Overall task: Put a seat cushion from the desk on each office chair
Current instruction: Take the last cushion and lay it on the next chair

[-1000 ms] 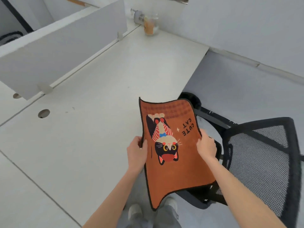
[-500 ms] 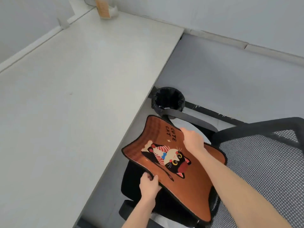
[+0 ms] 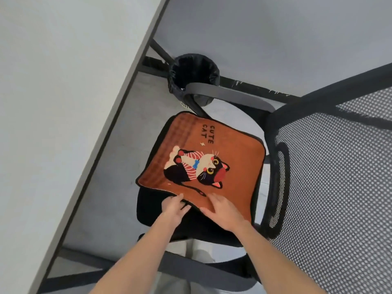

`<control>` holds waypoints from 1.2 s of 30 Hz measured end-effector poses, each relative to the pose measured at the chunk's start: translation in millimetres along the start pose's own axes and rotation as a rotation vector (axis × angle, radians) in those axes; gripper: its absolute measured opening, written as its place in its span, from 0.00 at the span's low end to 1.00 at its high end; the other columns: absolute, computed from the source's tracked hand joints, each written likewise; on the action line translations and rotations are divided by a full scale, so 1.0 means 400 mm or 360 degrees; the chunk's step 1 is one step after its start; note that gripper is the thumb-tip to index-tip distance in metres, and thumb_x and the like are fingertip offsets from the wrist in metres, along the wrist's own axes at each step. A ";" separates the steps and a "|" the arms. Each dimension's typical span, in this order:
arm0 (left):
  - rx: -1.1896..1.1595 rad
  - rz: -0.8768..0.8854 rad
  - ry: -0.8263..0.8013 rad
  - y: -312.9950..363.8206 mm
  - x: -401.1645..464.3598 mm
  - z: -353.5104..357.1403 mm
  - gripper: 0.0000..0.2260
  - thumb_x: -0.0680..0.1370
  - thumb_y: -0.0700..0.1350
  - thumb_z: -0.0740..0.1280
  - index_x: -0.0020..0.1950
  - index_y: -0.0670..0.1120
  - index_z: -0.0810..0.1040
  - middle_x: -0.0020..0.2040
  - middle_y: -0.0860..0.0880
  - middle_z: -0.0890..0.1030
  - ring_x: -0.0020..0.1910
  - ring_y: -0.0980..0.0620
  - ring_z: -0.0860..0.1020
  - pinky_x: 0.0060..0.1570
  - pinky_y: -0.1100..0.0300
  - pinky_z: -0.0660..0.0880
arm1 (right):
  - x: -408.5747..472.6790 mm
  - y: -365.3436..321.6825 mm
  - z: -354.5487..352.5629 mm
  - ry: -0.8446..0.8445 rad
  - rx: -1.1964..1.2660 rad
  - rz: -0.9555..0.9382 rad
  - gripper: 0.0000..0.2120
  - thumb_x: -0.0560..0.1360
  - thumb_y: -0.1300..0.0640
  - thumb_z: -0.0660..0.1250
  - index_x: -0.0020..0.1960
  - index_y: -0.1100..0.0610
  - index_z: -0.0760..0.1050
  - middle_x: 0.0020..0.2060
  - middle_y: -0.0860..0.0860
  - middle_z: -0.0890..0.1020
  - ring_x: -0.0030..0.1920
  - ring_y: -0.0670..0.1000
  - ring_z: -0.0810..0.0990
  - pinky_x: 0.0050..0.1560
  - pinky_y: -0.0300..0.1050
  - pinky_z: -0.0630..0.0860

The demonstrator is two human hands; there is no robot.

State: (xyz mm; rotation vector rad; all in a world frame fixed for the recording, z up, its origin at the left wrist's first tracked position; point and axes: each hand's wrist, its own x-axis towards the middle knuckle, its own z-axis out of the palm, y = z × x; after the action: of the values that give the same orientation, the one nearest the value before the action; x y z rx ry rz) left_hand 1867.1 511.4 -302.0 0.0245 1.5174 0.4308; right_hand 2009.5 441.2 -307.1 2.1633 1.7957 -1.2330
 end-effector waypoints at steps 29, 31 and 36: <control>0.3359 0.1153 0.0273 -0.018 0.025 -0.154 0.13 0.77 0.36 0.58 0.54 0.46 0.79 0.51 0.46 0.83 0.51 0.45 0.80 0.49 0.55 0.75 | -0.067 0.012 0.117 -0.0148 -0.0382 0.0330 0.27 0.76 0.66 0.57 0.73 0.56 0.57 0.69 0.58 0.68 0.67 0.60 0.66 0.68 0.53 0.66; 0.3411 0.1127 0.0277 -0.021 0.035 -0.147 0.14 0.77 0.34 0.57 0.55 0.45 0.79 0.52 0.46 0.82 0.53 0.45 0.80 0.51 0.55 0.74 | -0.062 0.019 0.129 -0.0200 -0.0403 0.0381 0.28 0.76 0.65 0.57 0.74 0.54 0.54 0.70 0.58 0.65 0.70 0.61 0.62 0.70 0.54 0.63; 0.3535 0.1135 0.0278 -0.026 0.059 -0.129 0.14 0.77 0.34 0.56 0.55 0.43 0.78 0.54 0.45 0.82 0.54 0.45 0.80 0.52 0.55 0.74 | -0.053 0.017 0.161 -0.0331 -0.0395 0.0490 0.30 0.77 0.65 0.56 0.75 0.53 0.50 0.73 0.61 0.58 0.73 0.63 0.53 0.72 0.60 0.57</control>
State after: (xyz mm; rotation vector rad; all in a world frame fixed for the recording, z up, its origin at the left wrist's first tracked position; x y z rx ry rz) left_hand 1819.8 495.8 -330.8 2.2759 1.3718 -0.9185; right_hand 1981.8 388.9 -340.6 1.9949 1.3885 -1.0565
